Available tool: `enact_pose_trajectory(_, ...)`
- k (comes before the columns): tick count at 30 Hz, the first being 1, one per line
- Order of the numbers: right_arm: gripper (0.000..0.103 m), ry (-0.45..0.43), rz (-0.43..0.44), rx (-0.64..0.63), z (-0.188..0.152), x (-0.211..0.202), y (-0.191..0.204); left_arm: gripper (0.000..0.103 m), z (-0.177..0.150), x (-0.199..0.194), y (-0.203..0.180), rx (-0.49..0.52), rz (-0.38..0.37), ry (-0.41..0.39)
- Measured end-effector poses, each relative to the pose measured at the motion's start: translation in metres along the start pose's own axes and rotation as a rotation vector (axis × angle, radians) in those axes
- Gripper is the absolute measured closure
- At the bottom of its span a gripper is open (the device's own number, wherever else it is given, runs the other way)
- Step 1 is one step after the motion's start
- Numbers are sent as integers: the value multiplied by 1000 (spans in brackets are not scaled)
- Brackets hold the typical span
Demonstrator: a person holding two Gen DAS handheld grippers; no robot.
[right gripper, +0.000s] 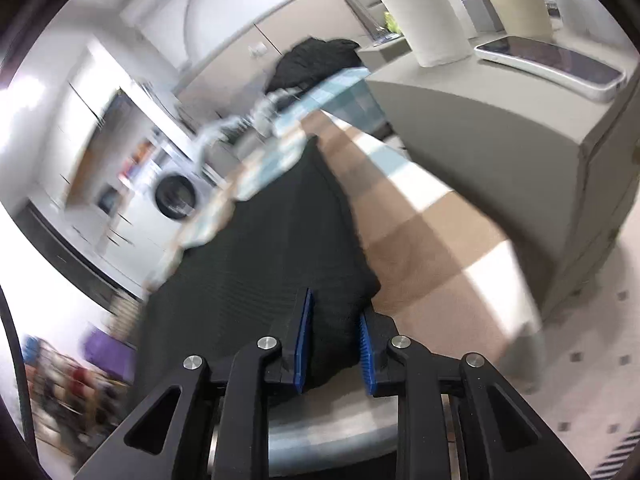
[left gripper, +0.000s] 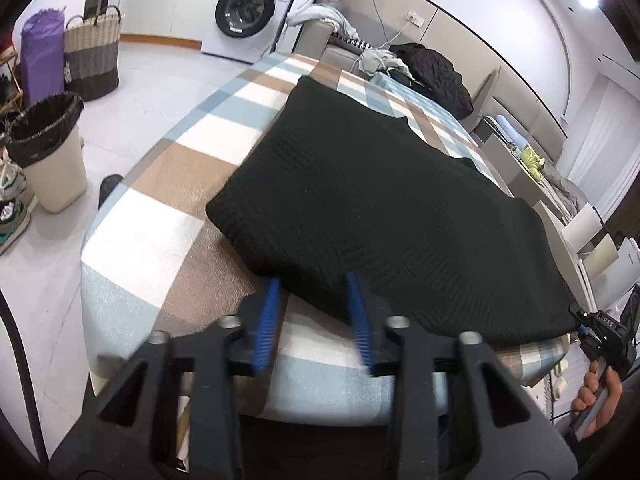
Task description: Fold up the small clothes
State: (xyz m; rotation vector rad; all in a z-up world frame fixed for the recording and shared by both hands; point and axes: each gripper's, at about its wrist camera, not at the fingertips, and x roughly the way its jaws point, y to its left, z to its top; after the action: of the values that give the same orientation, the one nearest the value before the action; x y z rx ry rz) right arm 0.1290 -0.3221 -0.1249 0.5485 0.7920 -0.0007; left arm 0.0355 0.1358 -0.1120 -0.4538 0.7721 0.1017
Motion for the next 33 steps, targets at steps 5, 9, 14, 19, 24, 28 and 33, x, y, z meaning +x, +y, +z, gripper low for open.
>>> enact_pose_trajectory(5, 51, -78, -69, -39, 5, -22, 10, 82, 3, -5, 6, -19, 3, -11)
enact_pose_trajectory(9, 31, -86, -27, -102, 7, -36, 34, 80, -3, 0, 14, -62, 25, 32)
enact_pose_trajectory(14, 19, -24, 61, -224, -2, -18, 78, 42, 0, 3, 9, -71, -18, 40)
enact_pose_trajectory(19, 13, 39, 131, -340, -24, 9, 117, 36, 11, 15, 4, -92, 32, 1)
enact_pose_trajectory(24, 13, 119, 146, -409, -43, 42, 137, 65, 21, 34, -6, -70, 82, -27)
enact_pose_trajectory(28, 13, 178, 121, -455, -56, 60, 141, 84, 23, 33, -17, -22, 96, -91)
enact_pose_trajectory(33, 13, 177, 114, -482, -64, 65, 138, 87, 26, 24, -26, 34, 101, -135)
